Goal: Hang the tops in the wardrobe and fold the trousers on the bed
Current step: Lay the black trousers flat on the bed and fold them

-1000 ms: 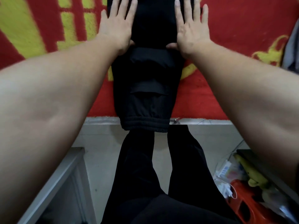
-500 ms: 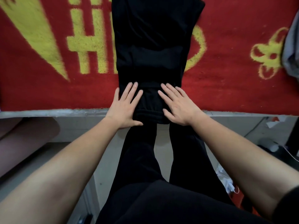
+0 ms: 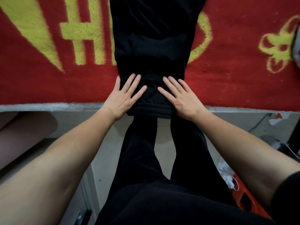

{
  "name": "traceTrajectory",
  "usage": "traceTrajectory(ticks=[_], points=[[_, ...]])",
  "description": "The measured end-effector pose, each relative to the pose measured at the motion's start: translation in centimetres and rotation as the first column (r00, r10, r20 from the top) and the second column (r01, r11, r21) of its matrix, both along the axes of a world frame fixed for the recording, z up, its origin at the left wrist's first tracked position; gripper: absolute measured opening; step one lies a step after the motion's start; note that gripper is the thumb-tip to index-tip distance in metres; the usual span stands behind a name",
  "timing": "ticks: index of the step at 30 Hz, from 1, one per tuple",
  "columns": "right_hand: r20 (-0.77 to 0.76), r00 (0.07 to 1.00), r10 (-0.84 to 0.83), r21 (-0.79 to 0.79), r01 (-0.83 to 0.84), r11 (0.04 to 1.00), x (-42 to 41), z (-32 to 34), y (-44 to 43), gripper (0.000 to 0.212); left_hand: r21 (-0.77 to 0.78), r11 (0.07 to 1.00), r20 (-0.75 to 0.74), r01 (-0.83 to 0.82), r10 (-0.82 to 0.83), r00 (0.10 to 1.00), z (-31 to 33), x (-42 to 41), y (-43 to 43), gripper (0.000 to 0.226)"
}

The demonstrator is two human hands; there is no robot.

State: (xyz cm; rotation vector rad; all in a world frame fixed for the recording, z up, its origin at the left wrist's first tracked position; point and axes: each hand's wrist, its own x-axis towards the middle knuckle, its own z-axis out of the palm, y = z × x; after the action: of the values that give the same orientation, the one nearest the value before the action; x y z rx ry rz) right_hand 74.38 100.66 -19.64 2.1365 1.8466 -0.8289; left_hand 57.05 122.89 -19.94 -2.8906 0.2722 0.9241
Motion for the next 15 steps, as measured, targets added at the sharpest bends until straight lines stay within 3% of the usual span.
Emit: traceTrajectory(ticks=[2,5,9,10,11,13,15], points=[[-0.035,0.999,0.010,-0.006,-0.010,1.000,0.1,0.1,0.0,0.086,-0.025,1.000,0.007,-0.013,0.013,1.000,0.1,-0.3,0.4,0.106],[-0.134,0.991,-0.010,-0.018,0.007,1.000,0.7,1.1,-0.1,0.082,-0.198,0.980,0.011,-0.022,0.025,1.000,1.3,-1.1,1.5,0.084],[-0.379,0.906,-0.191,0.147,0.262,0.954,3.5,4.5,1.1,0.058,-0.490,0.850,-0.009,-0.194,0.218,0.976,5.0,0.0,3.5,0.062],[-0.429,0.860,-0.277,0.174,0.379,0.909,4.5,5.5,1.8,0.051,-0.573,0.759,-0.058,-0.309,0.338,0.939,5.9,0.9,4.4,0.057],[-0.475,0.789,-0.390,0.159,0.513,0.844,5.5,6.4,2.7,0.047,-0.649,0.612,-0.149,-0.453,0.481,0.864,6.8,2.1,5.3,0.053],[-0.534,0.580,-0.614,0.080,0.758,0.647,7.6,7.5,5.3,0.041,-0.699,0.208,-0.379,-0.684,0.703,0.601,7.7,4.9,7.5,0.043],[-0.558,0.344,-0.756,-0.068,0.888,0.454,9.9,7.1,7.8,0.033,-0.649,-0.156,-0.511,-0.744,0.815,0.275,7.4,7.8,9.1,0.038]])
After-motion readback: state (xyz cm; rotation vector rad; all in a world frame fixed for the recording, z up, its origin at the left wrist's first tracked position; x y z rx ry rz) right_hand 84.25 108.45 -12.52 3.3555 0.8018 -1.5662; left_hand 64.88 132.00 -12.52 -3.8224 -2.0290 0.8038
